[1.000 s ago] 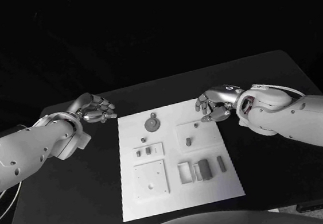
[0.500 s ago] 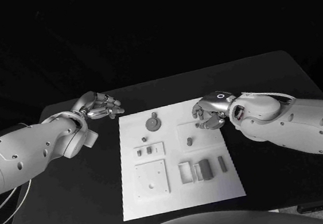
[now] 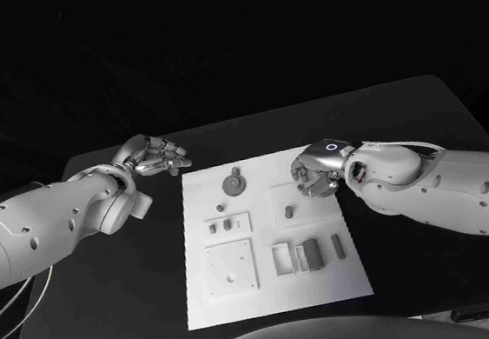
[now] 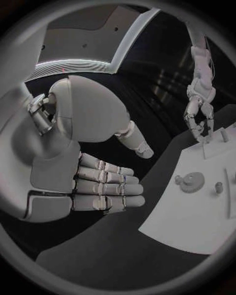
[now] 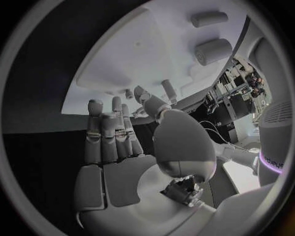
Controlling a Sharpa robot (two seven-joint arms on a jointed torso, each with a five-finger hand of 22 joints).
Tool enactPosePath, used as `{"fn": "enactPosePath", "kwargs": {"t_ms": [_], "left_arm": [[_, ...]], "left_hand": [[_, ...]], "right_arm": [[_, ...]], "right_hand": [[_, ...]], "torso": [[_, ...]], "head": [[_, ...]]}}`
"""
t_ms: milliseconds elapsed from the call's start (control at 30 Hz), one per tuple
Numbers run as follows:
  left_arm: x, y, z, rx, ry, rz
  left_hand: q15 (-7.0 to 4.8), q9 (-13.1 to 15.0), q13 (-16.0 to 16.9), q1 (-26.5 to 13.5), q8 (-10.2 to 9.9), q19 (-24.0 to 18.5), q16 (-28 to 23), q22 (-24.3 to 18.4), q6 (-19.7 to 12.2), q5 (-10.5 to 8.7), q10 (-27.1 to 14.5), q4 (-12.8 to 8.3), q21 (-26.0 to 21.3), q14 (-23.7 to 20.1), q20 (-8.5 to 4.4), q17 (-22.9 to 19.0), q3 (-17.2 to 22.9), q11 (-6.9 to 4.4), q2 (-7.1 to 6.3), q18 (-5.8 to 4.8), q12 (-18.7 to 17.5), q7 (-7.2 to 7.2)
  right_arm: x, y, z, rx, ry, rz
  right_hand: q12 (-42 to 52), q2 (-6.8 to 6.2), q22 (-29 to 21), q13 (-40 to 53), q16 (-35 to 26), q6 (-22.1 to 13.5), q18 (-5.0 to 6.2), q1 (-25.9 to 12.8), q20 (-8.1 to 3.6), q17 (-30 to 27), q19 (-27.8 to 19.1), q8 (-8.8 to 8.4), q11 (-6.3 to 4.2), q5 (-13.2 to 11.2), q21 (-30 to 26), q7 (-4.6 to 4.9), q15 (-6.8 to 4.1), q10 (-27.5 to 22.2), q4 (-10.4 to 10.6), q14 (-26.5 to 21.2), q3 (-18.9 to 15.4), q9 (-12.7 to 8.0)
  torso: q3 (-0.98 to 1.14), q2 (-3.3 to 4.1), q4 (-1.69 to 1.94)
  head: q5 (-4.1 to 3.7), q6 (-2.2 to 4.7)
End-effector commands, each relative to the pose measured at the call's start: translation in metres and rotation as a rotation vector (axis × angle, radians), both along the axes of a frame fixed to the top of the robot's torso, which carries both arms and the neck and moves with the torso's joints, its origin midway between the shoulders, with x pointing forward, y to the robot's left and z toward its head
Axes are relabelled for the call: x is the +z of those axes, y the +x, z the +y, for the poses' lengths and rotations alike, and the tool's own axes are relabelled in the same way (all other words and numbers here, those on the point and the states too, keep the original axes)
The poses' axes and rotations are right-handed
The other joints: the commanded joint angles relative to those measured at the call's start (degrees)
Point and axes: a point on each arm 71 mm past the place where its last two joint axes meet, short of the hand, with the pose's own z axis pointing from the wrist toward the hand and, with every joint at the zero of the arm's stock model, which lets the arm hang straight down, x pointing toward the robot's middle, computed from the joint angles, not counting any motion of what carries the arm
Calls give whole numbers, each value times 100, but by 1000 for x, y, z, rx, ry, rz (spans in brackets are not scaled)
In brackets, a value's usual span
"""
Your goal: Assemble the parts on the task board
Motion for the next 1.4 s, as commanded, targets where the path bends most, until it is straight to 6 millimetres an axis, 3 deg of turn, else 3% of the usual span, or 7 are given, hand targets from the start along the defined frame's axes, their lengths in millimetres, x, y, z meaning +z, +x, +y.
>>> {"fn": "enactPosePath", "kwargs": {"t_ms": [33,400,900,1400], "left_arm": [[1,1,-4,-14,-23,-1],[1,1,-6,-15,-26,0],[1,2,-9,-19,-28,4],[1,2,-8,-14,-26,10]], "left_hand": [[33,-10,-6,-46,4,-11,-29,-11,-58,4,-34,9,-36,-20,34,5,-33,7,11,60,-5,-4],[33,-18,-7,-47,-11,4,-42,-17,-97,4,-40,18,-48,-5,36,16,-40,9,16,66,-3,13],[33,-21,-8,-50,-15,13,-52,-22,-117,4,-43,27,-56,4,38,24,-45,10,25,69,0,21],[31,-27,-10,-50,-27,25,-64,-26,-154,4,-54,34,-67,15,37,36,-54,13,25,72,-1,35]], "right_arm": [[-3,0,1,6,-33,7],[-8,0,3,12,-58,19],[-10,0,9,22,-63,24],[-13,-1,9,23,-92,39]], "right_hand": [[-33,99,7,-11,15,81,127,6,-22,11,8,50,0,-9,-8,-8,21,75,6,10,-5,3],[-60,271,31,-21,27,256,127,-20,-27,32,19,127,-54,-9,-2,-84,-28,285,-5,38,-16,19],[-91,325,38,-32,27,266,127,-34,-30,38,22,122,-60,-9,-1,-87,-34,313,-10,44,-22,10],[-113,554,68,-23,36,390,127,54,-51,60,40,163,-113,-9,13,-137,-85,497,-42,76,3,12]], "torso": [[2,-5,-2],[10,-4,-4],[6,-4,-1],[6,-6,-5]], "head": [[20,-10],[41,-30],[54,-49],[70,-71]]}}
